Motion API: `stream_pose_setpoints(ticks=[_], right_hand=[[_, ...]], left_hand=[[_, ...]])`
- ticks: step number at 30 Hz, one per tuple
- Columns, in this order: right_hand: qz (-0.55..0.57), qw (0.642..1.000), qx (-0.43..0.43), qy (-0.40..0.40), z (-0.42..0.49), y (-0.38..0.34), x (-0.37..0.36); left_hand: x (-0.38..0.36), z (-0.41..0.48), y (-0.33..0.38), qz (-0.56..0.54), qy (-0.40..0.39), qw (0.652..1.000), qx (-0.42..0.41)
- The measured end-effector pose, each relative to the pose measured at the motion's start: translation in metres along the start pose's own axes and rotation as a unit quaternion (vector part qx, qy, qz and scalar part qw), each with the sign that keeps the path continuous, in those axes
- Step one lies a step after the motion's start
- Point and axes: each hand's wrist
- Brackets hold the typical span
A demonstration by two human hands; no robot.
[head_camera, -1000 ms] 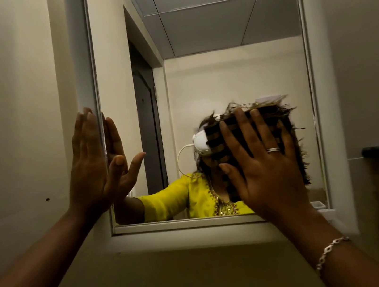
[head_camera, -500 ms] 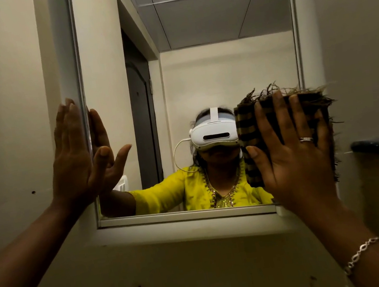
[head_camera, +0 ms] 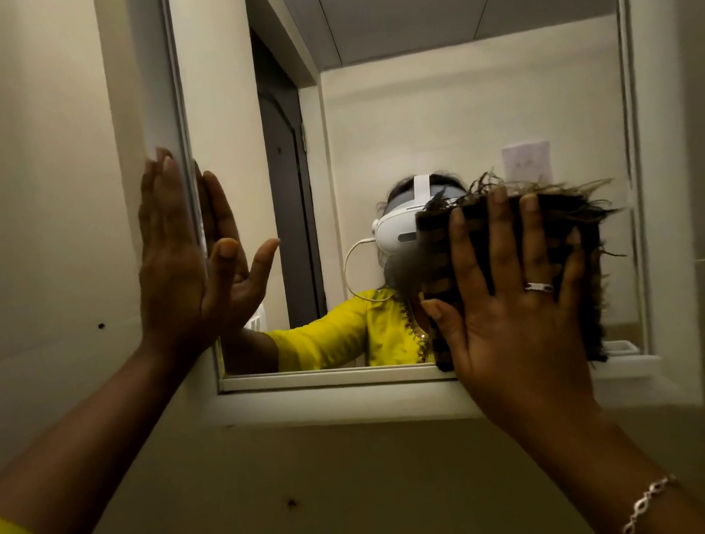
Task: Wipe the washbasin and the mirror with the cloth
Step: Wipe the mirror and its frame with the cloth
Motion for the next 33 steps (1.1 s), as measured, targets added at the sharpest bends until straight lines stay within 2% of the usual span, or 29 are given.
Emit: stream_pose_setpoints(ticks=[2,7,9,12,18,26,33], right_hand=[[0.004,1.000,-0.004,-0.001,0.002,-0.015,-0.003],[0.028,0.999,0.021,0.007,0.009,-0.055,-0.009],[0.047,0.998,0.046,0.009,0.013,-0.075,-0.011],[0.058,0.995,0.083,0.003,0.020,-0.098,-0.015],[0.073,0.984,0.159,-0.021,0.033,-0.120,-0.019],[0.050,0.923,0.375,-0.075,0.042,-0.114,-0.021],[0.071,0.872,0.475,-0.095,0.025,-0.103,-0.020]], left_hand=[[-0.004,-0.002,0.001,0.046,0.015,0.999,-0.007],[0.004,-0.003,0.010,0.027,0.016,0.999,-0.028],[0.026,-0.010,0.021,-0.044,0.031,0.997,-0.058],[0.075,-0.027,0.044,-0.239,0.039,0.964,-0.112],[0.091,-0.030,0.048,-0.303,0.011,0.949,-0.083],[0.094,-0.030,0.043,-0.351,-0.006,0.934,-0.074],[0.090,-0.030,0.045,-0.332,-0.002,0.941,-0.064]])
Point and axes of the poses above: each hand's wrist, its own z-axis towards the middle knuckle, its own x-axis out of the back of the hand, y = z × x, and after that the axes turned 7 degrees about x, right-handed
